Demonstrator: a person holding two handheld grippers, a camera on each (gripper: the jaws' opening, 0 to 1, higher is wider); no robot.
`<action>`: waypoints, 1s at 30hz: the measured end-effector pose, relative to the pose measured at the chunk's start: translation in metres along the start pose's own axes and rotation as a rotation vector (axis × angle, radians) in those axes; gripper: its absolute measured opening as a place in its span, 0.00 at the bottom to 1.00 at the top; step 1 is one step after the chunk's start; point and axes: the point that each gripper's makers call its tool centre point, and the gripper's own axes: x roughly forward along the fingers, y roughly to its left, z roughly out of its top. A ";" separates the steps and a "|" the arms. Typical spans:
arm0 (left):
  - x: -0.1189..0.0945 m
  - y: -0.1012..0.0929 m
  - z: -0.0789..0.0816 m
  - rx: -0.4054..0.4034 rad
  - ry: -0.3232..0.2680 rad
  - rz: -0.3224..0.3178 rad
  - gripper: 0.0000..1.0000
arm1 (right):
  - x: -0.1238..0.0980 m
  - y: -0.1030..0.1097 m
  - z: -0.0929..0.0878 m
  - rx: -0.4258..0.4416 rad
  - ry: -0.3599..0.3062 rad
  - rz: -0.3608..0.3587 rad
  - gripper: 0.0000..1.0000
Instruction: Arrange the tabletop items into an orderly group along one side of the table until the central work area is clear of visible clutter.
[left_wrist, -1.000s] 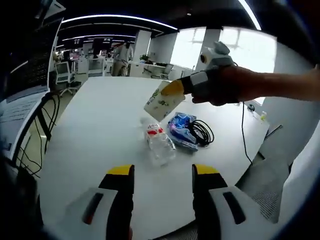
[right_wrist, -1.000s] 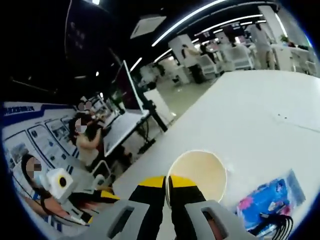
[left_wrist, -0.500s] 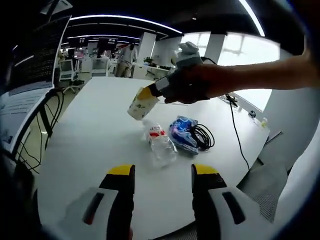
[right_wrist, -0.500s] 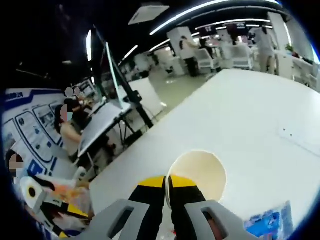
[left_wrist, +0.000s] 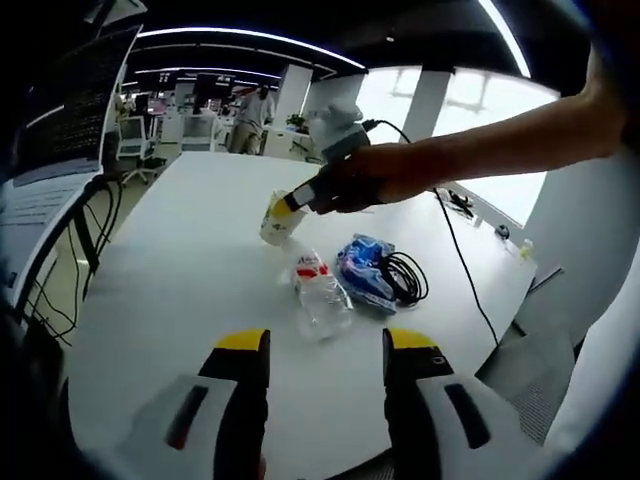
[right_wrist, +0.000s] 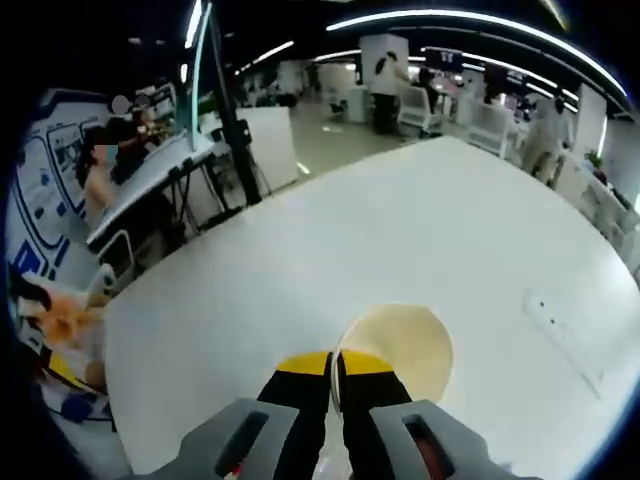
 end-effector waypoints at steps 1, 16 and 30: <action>0.001 0.000 -0.001 -0.001 0.002 0.000 0.44 | 0.001 -0.001 -0.003 -0.008 0.009 -0.006 0.00; 0.004 -0.001 -0.005 -0.009 0.025 -0.001 0.44 | 0.013 -0.013 -0.016 -0.081 0.070 -0.033 0.02; 0.008 -0.020 -0.005 0.022 0.052 -0.019 0.43 | -0.007 -0.003 -0.006 -0.075 0.004 -0.040 0.16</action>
